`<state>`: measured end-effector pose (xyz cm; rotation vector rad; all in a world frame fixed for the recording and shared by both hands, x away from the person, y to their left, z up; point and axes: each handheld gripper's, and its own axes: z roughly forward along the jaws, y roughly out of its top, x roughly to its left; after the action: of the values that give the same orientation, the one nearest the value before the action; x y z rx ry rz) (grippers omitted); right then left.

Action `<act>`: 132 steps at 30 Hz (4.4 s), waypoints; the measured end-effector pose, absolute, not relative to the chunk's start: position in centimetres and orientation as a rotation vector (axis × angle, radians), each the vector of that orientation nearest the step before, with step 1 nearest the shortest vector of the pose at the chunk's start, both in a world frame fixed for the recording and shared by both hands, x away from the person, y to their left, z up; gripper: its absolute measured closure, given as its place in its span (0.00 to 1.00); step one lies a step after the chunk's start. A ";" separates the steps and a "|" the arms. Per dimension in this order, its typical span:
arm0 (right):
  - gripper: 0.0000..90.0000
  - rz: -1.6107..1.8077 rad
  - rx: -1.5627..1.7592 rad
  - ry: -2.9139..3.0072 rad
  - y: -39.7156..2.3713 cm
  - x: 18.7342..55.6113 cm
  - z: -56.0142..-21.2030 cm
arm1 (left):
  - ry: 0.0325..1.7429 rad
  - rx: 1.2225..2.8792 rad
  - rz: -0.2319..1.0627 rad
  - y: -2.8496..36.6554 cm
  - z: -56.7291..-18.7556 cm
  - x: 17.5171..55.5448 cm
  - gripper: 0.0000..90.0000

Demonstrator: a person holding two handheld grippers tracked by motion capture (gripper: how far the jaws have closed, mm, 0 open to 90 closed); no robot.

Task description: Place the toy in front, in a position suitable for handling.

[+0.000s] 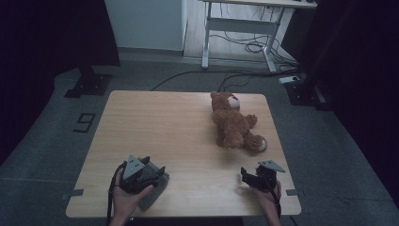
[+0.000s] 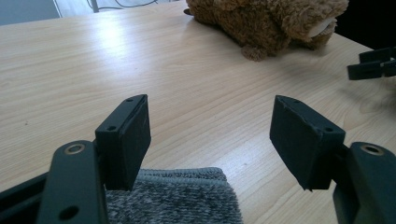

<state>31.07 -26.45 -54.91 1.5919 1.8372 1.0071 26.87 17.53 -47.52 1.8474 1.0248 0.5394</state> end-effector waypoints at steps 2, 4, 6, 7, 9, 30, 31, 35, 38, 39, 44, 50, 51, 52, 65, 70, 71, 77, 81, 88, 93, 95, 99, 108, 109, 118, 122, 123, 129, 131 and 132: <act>0.18 1.015 1.587 1.837 -26.6 30.9 -54.9 | 1.028 1.861 0.536 17.5 -47.7 26.8 0.33; 0.18 1.020 1.586 1.847 -26.5 30.7 -54.9 | 1.022 1.857 0.540 17.4 -47.6 26.5 0.33; 0.18 1.036 1.596 1.849 -26.5 30.5 -54.8 | 1.018 1.856 0.546 17.3 -47.5 26.4 0.33; 0.18 1.036 1.596 1.849 -26.5 30.5 -54.8 | 1.015 1.854 0.552 17.3 -47.4 26.2 0.33; 0.18 1.058 1.599 1.835 -26.5 30.3 -54.5 | 1.004 1.851 0.556 17.1 -47.1 26.1 0.33; 0.18 1.214 1.555 1.804 -26.4 31.4 -51.0 | 0.882 1.895 0.437 12.1 -45.9 31.6 0.29; 0.18 1.232 1.547 1.790 -26.1 31.7 -50.4 | 0.883 1.898 0.416 11.4 -45.9 33.1 0.29; 0.18 1.257 1.532 1.791 -25.4 32.3 -49.6 | 0.893 1.922 0.435 10.2 -46.0 35.2 0.29; 0.17 1.261 1.499 1.811 -24.0 33.7 -48.7 | 0.920 1.934 0.423 8.9 -46.5 37.6 0.29; 0.17 1.261 1.499 1.811 -24.0 33.7 -48.7 | 0.920 1.934 0.423 8.9 -46.5 37.6 0.29; 0.16 1.236 1.495 1.828 -22.7 35.4 -48.3 | 0.938 1.947 0.421 7.0 -47.0 40.8 0.27; 0.15 1.238 1.494 1.823 -21.7 36.7 -48.2 | 0.873 2.006 0.430 4.0 -47.4 43.7 0.24; 0.15 1.227 1.492 1.833 -21.4 37.0 -48.2 | 0.871 2.002 0.429 3.6 -47.4 43.9 0.23; 0.15 1.221 1.489 1.841 -21.2 37.2 -48.3 | 0.867 2.005 0.428 3.1 -47.4 44.4 0.23; 0.15 1.165 1.503 1.892 -20.7 39.1 -49.0 | 0.862 2.025 0.456 -0.7 -47.8 48.6 0.22; 0.15 1.170 1.503 1.893 -20.5 39.3 -49.1 | 0.857 2.034 0.439 -1.7 -48.0 49.5 0.22; 0.15 1.172 1.503 1.896 -20.4 39.4 -49.2 | 0.858 2.038 0.437 -1.9 -48.1 49.7 0.22; 0.30 1.140 1.514 1.933 -20.2 40.3 -50.0 | 0.870 2.026 0.421 -2.6 -48.3 50.5 0.42; 0.45 1.099 1.491 1.987 -20.5 40.5 -50.2 | 0.852 2.027 0.407 -2.5 -48.3 50.6 0.67; 0.60 1.059 1.484 2.005 -21.0 40.6 -50.4 | 0.834 2.013 0.396 -1.7 -47.2 50.1 0.82; 0.68 1.039 1.488 1.916 -21.5 40.4 -50.1 | 0.812 1.955 0.379 -0.6 -45.4 49.2 0.85; 0.70 1.040 1.480 1.892 -21.6 40.3 -49.8 | 0.802 1.943 0.375 -0.2 -44.9 48.9 0.85; 0.70 1.062 1.456 1.863 -21.5 40.1 -49.2 | 0.758 1.893 0.382 1.4 -42.8 47.4 0.85; 0.70 1.127 1.332 1.887 -19.9 39.6 -45.9 | 0.776 1.814 0.364 6.6 -41.6 43.2 0.85; 0.70 1.127 1.332 1.887 -19.9 39.6 -45.9 | 0.780 1.820 0.366 7.0 -41.7 42.9 0.85; 0.70 1.177 1.243 1.919 -18.2 38.8 -45.4 | 0.777 1.814 0.380 10.5 -42.3 39.2 0.85; 0.70 1.190 1.200 1.900 -17.8 38.2 -44.9 | 0.753 1.784 0.383 11.1 -41.8 37.7 0.85; 0.70 1.204 1.181 1.888 -17.8 37.9 -44.4 | 0.747 1.780 0.387 11.1 -41.7 37.4 0.85; 0.70 1.217 1.151 1.880 -18.0 37.2 -43.6 | 0.709 1.782 0.411 11.2 -41.4 35.2 0.85; 0.70 1.211 1.148 1.894 -18.0 37.1 -44.0 | 0.720 1.798 0.405 11.1 -42.1 34.9 0.84; 0.70 1.208 1.152 1.905 -18.0 37.1 -44.3 | 0.732 1.811 0.397 11.1 -42.7 34.9 0.84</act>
<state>37.09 -18.02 -44.30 1.1515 1.9048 1.2078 34.85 11.06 -42.67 1.8108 0.7324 0.3969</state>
